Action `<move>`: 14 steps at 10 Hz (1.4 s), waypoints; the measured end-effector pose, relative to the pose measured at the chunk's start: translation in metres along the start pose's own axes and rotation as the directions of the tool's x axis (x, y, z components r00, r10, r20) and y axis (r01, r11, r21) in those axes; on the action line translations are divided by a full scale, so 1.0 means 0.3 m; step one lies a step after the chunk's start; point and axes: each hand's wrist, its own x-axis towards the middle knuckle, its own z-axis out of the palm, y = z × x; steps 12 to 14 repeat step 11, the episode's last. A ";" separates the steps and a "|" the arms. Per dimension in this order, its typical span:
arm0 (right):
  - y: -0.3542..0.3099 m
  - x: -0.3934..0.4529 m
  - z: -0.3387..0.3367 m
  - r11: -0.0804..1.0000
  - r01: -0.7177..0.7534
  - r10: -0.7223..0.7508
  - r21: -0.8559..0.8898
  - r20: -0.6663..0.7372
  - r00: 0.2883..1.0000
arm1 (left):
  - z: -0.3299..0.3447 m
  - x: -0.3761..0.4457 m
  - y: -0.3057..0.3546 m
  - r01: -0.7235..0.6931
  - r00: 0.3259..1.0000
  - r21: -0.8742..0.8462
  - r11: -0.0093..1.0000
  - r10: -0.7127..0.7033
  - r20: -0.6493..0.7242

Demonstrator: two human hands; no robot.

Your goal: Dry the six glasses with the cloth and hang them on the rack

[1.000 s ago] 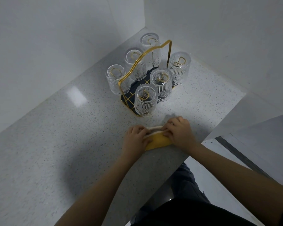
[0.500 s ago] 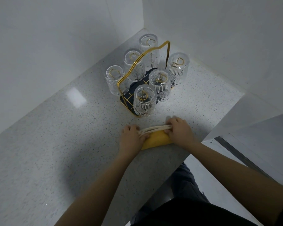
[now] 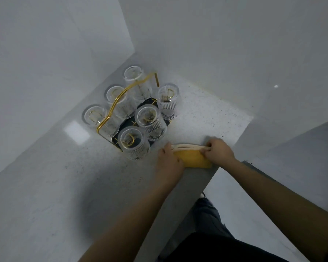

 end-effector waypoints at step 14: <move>0.035 0.220 -0.426 0.950 -0.047 -0.031 -0.308 -0.242 0.970 | 0.019 0.351 0.545 -0.342 0.937 -0.003 0.940 0.342 0.076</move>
